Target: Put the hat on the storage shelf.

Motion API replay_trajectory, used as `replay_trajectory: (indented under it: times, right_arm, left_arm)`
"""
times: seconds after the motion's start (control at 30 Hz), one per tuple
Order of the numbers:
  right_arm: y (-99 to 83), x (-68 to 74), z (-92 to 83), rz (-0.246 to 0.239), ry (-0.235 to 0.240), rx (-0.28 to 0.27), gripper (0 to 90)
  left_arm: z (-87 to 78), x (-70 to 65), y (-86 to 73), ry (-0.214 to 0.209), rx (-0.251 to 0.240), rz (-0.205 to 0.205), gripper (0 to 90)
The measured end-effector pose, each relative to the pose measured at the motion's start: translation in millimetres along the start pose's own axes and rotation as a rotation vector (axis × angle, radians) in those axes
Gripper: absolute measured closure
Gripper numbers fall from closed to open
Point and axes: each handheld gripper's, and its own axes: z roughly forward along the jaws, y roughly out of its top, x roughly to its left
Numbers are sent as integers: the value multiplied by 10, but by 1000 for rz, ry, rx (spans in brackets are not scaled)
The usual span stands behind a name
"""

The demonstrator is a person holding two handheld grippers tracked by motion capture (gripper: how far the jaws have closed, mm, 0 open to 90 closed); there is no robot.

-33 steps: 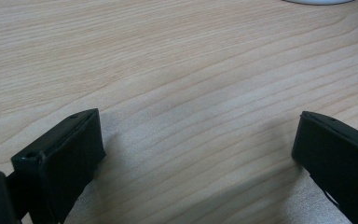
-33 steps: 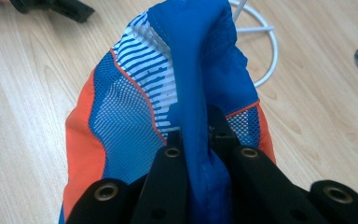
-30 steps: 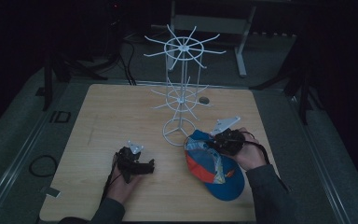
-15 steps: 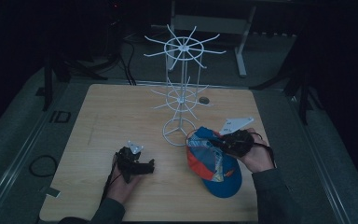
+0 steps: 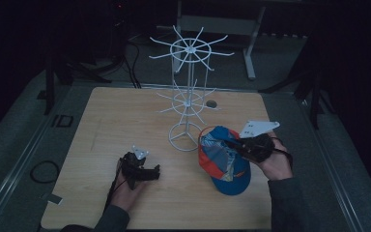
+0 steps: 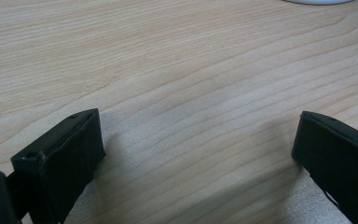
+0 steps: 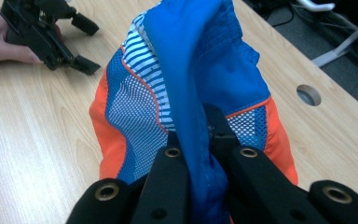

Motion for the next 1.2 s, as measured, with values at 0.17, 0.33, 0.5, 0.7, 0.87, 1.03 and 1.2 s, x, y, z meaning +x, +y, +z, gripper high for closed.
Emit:
replay_trajectory:
  times: [0.17, 0.33, 0.5, 0.7, 0.87, 1.03, 1.2]
  right_arm:
    - [16, -12, -77, 6, -11, -28, 883]
    - [26, -24, -130, 13, -13, -51, 883]
    - [35, -36, -187, 17, -20, -67, 883]
    - [44, -50, -242, 19, -24, -86, 883]
    - [67, -57, -273, 15, -29, -90, 883]
    - [97, -77, -315, 12, -38, -94, 883]
    - [136, -96, -381, 6, -49, -98, 883]
  left_arm:
    - [-1, 1, 1, -1, 2, 0, 24]
    - [-1, 0, 1, 0, 1, 0, 24]
    - [-1, 0, 1, 0, 2, 0, 24]
    - [-1, 0, 1, -1, 2, 0, 24]
    - [-1, 0, 1, -1, 2, 0, 24]
    - [-1, -1, 1, -1, 1, -1, 24]
    - [0, -1, 1, -1, 0, -2, 24]
